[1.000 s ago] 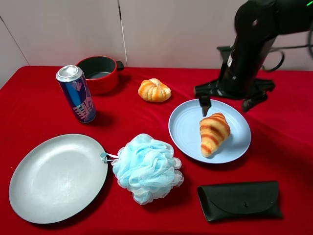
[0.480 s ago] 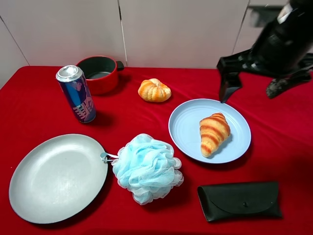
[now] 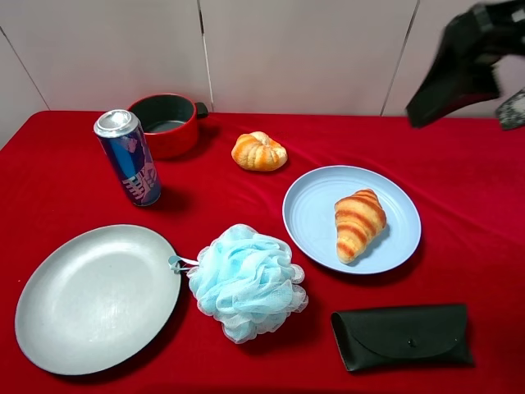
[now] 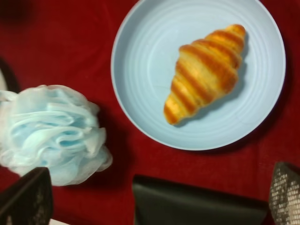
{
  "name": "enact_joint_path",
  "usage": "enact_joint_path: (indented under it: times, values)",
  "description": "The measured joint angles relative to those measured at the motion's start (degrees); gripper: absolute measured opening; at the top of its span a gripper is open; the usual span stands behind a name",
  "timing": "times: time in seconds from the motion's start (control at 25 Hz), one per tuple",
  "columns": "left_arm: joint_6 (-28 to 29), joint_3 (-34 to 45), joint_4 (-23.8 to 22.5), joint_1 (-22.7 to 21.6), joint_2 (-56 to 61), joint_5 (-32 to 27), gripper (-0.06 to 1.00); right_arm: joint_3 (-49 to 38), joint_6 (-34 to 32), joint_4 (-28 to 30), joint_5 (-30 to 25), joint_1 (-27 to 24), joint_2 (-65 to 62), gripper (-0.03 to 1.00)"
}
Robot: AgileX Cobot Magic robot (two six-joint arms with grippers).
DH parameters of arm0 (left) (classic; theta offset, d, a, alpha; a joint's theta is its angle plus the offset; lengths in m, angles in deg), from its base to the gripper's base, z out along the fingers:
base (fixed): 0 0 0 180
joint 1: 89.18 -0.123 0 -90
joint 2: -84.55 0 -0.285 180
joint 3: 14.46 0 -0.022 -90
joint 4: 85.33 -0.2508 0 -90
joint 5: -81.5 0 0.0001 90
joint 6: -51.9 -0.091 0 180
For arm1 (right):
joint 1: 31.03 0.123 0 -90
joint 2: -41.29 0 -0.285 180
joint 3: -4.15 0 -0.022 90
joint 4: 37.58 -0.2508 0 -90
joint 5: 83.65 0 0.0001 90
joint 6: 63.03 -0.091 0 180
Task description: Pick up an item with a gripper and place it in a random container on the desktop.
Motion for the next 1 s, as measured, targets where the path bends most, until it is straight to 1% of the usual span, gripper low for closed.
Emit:
enact_joint_path:
  times: [0.12, 0.28, 0.36, 0.44, 0.56, 0.76, 0.84, 1.0]
  values:
    - [0.0, 0.0, 0.0, 0.0, 0.0, 0.0, 1.00, -2.9, 0.3, -0.9, 0.0, 0.0, -5.4, 0.69]
    - [0.0, 0.0, 0.0, 0.0, 0.0, 0.0, 1.00, -8.7, 0.4, -0.9, -0.1, 0.0, -13.4, 0.69]
    - [0.0, 0.0, 0.0, 0.0, 0.0, 0.0, 1.00, -11.6, 0.4, -1.2, -0.1, -0.8, -17.4, 0.69]
    - [0.0, 0.0, 0.0, 0.0, 0.0, 0.0, 1.00, -14.5, 0.4, -1.7, -0.2, -4.0, -20.9, 0.69]
    - [0.0, 0.0, 0.0, 0.0, 0.0, 0.0, 1.00, -17.9, 1.4, -1.7, -0.4, -11.1, -26.0, 0.69]
    - [0.0, 0.0, 0.0, 0.0, 0.0, 0.0, 1.00, -21.3, 7.4, -1.7, -0.4, -23.4, -34.3, 0.69]
    - [0.0, 0.0, 0.0, 0.0, 0.0, 0.0, 1.00, -22.8, 8.6, -1.7, -0.4, -26.8, -37.0, 0.69]
    - [0.0, 0.0, 0.0, 0.0, 0.0, 0.0, 1.00, -26.4, 9.0, -2.5, -0.4, -32.6, -42.2, 0.69]
